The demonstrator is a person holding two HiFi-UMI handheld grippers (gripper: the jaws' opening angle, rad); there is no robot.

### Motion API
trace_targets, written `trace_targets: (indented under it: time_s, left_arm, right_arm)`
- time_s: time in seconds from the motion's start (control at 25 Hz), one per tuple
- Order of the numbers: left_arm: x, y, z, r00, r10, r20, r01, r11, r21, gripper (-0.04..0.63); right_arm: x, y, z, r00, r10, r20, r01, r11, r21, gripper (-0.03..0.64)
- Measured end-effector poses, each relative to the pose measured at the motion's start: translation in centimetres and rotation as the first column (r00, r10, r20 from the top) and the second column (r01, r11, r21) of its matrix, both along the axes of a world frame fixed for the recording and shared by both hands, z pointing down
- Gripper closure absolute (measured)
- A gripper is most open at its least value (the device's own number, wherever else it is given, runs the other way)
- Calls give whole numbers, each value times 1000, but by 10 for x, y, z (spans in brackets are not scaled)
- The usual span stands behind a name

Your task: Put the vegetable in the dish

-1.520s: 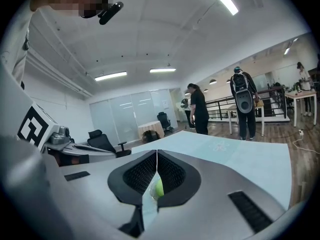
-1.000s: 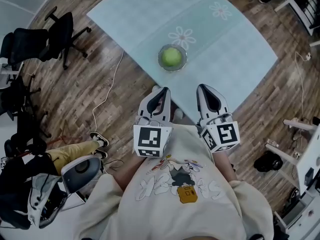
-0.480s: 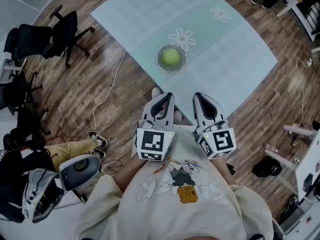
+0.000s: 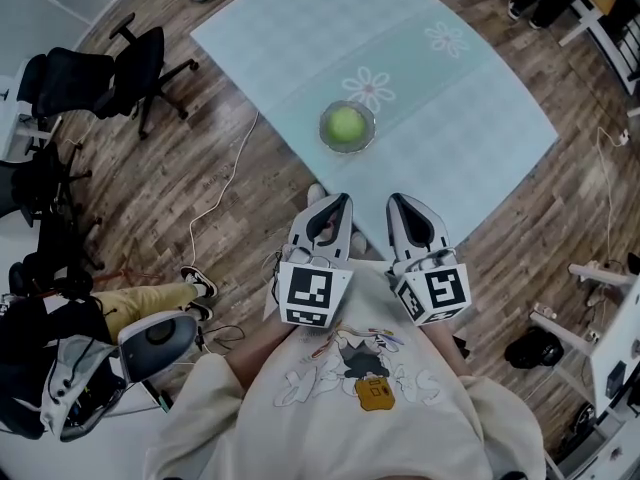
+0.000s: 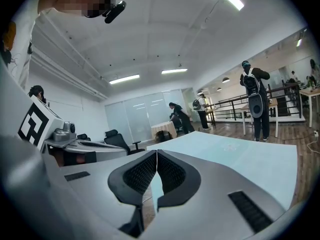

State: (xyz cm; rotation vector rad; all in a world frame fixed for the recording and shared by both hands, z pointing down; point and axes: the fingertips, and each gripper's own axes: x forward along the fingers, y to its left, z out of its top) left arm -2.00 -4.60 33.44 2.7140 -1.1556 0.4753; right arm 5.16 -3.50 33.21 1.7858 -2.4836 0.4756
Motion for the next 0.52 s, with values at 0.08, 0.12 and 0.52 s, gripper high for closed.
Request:
trace_targets:
  time_s: [0.08,0.12,0.52]
  left_arm:
    - [2,1,1,1000,5,3,-5,1000,-1,588]
    - [3,1,1,1000,8,4,-8,1000,-1,588]
    - [-15,3,10,1000,-3,23,4,1000,-27,588]
  right_arm:
    - [1,0,1,1000,2,2,-2,1000,-5,592]
    - [1,-1,2,1000,1,3,-1,1000,-7,592]
    - [-18,-7,9,1000,-21,16,21,999,-32,592]
